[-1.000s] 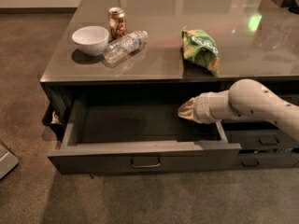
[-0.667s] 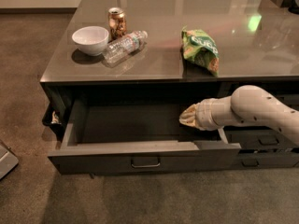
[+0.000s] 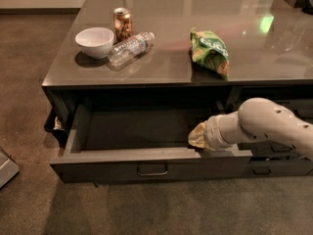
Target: Open top drawer
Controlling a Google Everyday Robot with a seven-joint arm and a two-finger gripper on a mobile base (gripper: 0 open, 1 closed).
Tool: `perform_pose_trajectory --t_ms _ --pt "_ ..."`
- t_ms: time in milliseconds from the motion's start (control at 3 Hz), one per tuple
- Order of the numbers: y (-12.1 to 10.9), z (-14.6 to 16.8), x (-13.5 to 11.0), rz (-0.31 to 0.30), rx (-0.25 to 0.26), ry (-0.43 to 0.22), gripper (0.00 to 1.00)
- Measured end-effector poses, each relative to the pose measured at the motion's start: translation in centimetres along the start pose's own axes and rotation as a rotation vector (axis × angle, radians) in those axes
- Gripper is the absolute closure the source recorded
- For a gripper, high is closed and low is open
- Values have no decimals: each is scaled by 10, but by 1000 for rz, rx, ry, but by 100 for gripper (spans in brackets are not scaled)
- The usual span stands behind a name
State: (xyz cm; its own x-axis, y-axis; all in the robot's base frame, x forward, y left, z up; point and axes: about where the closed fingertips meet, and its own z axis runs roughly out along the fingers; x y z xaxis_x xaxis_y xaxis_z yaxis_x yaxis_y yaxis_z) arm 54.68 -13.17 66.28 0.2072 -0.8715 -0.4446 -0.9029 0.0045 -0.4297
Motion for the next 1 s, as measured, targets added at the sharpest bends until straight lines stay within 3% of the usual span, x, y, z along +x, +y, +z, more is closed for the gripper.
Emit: perform_pose_trajectory --t_ms 1000 --pt "46 -4 13 -99 -126 80 11"
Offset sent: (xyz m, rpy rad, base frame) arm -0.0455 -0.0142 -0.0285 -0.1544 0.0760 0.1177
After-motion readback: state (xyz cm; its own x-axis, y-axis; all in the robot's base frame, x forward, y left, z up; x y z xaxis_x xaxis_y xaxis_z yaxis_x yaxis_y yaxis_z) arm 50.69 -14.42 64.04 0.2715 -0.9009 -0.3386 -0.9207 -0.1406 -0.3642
